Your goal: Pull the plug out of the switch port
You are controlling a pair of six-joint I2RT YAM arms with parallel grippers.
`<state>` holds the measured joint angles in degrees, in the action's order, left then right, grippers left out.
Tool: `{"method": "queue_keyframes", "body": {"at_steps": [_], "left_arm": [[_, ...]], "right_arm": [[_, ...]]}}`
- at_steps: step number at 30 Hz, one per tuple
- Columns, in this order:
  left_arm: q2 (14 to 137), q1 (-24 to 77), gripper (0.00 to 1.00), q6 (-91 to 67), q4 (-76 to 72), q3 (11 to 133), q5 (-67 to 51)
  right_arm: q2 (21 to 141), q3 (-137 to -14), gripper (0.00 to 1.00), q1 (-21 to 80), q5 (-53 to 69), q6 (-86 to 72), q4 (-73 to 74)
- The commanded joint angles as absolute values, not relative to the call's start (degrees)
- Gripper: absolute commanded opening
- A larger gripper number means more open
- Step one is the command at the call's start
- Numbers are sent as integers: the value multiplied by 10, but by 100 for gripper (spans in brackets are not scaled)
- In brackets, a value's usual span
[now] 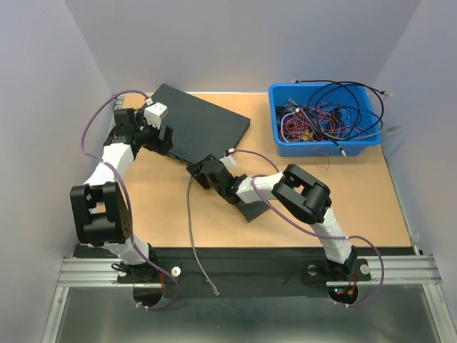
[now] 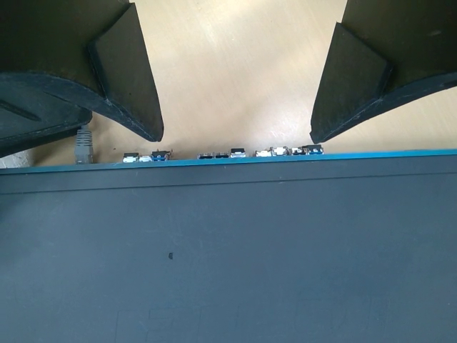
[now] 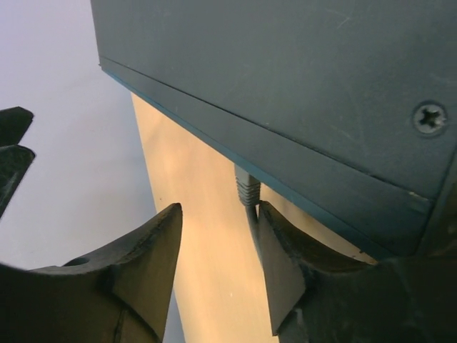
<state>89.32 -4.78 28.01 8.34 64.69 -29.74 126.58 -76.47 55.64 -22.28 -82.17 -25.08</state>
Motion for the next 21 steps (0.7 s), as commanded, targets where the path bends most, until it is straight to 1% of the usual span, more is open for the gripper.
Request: {"method": "queue_keyframes", "body": {"at_steps": [1, 7, 13, 16, 21], "left_arm": [[892, -40, 95, 275, 65, 679, -305], [903, -39, 95, 275, 55, 682, -284], [933, -26, 95, 273, 49, 689, -272], [949, -18, 94, 269, 48, 694, -272], [956, -10, 94, 266, 48, 698, -279]], "right_arm": [[1303, -747, 51, 524, -290, -790, -211], [1309, -745, 50, 521, -258, -726, -242], [1307, -718, 49, 509, -260, -798, -243], [1304, -698, 49, 501, -279, -868, -246], [1305, -665, 48, 490, -289, -949, -287]]}}
